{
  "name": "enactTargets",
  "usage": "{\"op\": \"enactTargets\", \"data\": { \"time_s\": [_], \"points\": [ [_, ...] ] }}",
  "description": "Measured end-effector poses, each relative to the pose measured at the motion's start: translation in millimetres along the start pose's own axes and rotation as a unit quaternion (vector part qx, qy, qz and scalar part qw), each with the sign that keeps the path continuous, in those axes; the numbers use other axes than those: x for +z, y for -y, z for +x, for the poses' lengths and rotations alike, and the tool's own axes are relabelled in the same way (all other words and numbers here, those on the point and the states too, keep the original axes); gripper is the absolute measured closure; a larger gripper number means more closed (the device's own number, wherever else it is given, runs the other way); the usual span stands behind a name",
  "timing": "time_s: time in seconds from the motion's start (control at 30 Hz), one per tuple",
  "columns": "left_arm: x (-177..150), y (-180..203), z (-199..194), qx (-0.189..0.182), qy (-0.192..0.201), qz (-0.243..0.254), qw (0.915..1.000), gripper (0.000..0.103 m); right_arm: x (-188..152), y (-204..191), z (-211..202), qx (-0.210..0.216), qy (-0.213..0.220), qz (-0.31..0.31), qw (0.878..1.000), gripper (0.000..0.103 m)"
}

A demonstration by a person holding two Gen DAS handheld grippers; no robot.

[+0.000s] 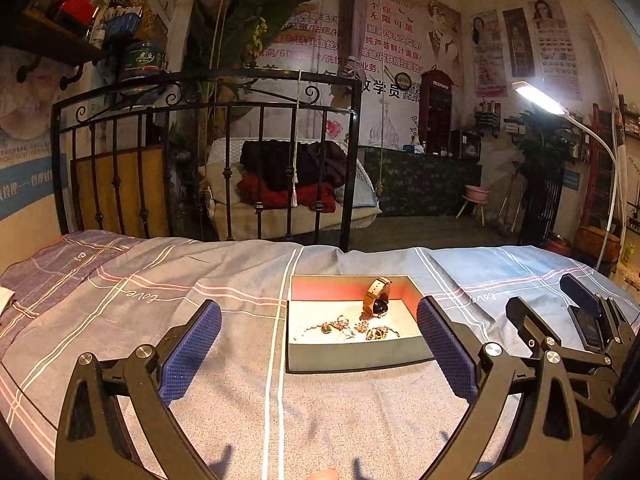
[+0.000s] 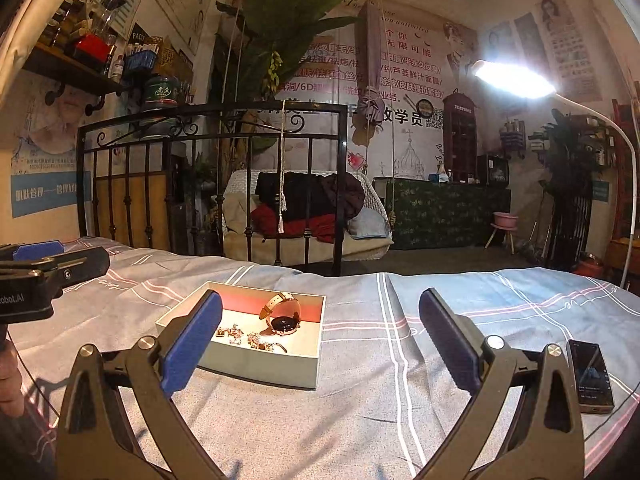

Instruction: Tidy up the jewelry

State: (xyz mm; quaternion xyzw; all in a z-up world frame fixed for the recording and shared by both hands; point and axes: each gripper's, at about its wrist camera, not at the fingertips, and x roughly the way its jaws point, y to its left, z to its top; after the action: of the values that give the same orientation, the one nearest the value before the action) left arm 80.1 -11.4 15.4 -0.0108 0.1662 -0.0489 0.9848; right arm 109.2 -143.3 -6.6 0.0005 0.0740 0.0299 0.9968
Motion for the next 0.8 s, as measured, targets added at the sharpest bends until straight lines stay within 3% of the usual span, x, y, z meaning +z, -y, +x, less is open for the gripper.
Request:
{"op": "enactTargets", "data": {
  "time_s": [0.8],
  "points": [
    [-5.0,-2.8,-4.0,0.001,-0.012,0.002,0.9999,0.007,-2.1,-1.8,4.5,0.008,-0.011,0.003,1.000,0.006]
  ]
}}
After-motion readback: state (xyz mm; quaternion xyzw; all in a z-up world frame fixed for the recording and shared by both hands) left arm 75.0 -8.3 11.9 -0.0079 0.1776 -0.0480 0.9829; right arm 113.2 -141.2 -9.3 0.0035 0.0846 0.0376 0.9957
